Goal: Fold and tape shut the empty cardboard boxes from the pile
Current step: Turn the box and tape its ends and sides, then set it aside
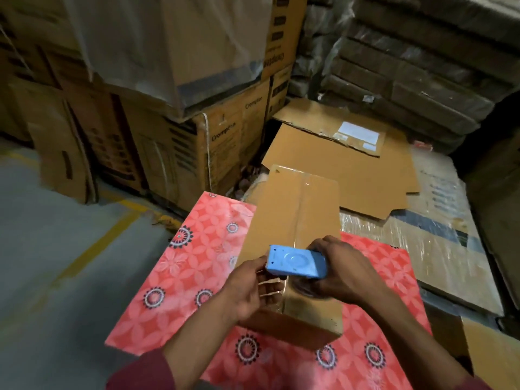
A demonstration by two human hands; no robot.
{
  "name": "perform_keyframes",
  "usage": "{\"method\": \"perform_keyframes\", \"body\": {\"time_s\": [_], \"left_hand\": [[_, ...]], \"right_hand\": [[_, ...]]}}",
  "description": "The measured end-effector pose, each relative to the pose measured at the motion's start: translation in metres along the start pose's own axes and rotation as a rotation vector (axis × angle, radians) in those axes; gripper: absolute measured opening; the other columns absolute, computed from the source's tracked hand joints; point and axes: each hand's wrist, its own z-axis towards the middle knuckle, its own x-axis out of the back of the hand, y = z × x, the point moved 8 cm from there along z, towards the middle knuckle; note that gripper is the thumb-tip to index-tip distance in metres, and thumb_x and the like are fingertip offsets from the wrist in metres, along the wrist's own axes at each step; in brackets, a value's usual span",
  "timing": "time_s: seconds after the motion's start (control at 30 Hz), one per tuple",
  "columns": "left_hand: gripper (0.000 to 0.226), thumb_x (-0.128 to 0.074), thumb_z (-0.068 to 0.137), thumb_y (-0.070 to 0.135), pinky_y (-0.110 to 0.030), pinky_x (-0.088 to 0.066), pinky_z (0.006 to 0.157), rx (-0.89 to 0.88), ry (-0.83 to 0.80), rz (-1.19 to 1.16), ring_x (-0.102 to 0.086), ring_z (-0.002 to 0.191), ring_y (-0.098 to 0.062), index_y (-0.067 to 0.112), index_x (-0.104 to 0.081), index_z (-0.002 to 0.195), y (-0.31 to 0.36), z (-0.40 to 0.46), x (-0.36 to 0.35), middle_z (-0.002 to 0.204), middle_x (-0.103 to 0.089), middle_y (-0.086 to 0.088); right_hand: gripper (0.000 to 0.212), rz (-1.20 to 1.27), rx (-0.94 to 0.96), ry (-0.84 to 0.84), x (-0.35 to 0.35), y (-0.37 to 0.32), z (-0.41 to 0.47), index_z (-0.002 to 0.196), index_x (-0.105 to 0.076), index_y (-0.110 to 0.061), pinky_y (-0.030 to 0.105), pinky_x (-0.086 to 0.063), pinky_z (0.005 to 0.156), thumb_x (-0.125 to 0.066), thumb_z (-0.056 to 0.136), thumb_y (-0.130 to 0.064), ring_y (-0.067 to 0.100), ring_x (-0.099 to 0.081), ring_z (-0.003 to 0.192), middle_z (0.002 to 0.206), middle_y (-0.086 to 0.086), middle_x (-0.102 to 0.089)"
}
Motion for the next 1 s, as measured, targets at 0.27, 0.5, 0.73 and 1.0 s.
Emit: {"method": "perform_keyframes", "body": {"time_s": [0.27, 0.5, 0.73, 1.0], "left_hand": [[0.024, -0.057, 0.105, 0.011, -0.023, -0.042, 0.042, -0.226, 0.226, 0.203, -0.055, 0.046, -0.015, -0.002, -0.075, 0.096, 0.026, -0.003, 0.051, 0.070, -0.072, -0.016], [0.019, -0.066, 0.101, 0.011, -0.021, -0.040, 0.038, -0.226, 0.388, 0.235, -0.044, 0.039, -0.009, -0.003, -0.072, 0.090, 0.013, -0.012, 0.112, 0.063, -0.062, -0.004], [0.014, -0.067, 0.097, 0.012, -0.025, -0.039, 0.045, -0.120, 0.448, 0.245, -0.037, 0.049, -0.013, 0.000, -0.075, 0.093, -0.014, -0.011, 0.145, 0.075, -0.065, -0.007], [0.043, -0.079, 0.092, 0.025, -0.030, -0.038, 0.053, -0.349, 0.571, 0.416, -0.043, 0.043, -0.017, 0.007, -0.058, 0.059, 0.002, -0.009, 0.149, 0.059, -0.060, -0.008]], "right_hand": [[0.070, -0.054, -0.061, -0.147, -0.026, -0.033, -0.001, 0.116, -0.053, -0.039, 0.032, -0.048, 0.059, -0.074, 0.061, -0.077, 0.019, -0.065, 0.080, 0.097, -0.007, -0.070], [0.078, -0.082, -0.040, -0.233, -0.034, -0.019, -0.028, 0.120, -0.053, -0.042, 0.034, -0.052, 0.061, -0.077, 0.056, -0.080, 0.012, -0.061, 0.076, 0.089, -0.015, -0.066], [0.063, -0.131, -0.055, -0.287, -0.051, 0.001, -0.056, 0.117, -0.057, -0.039, 0.035, -0.054, 0.064, -0.074, 0.064, -0.068, 0.013, -0.066, 0.084, 0.097, -0.012, -0.072], [0.060, -0.167, -0.070, -0.285, -0.056, -0.013, -0.044, 0.119, -0.057, -0.038, 0.034, -0.052, 0.064, -0.078, 0.069, -0.062, 0.019, -0.067, 0.089, 0.100, -0.009, -0.070]]}}
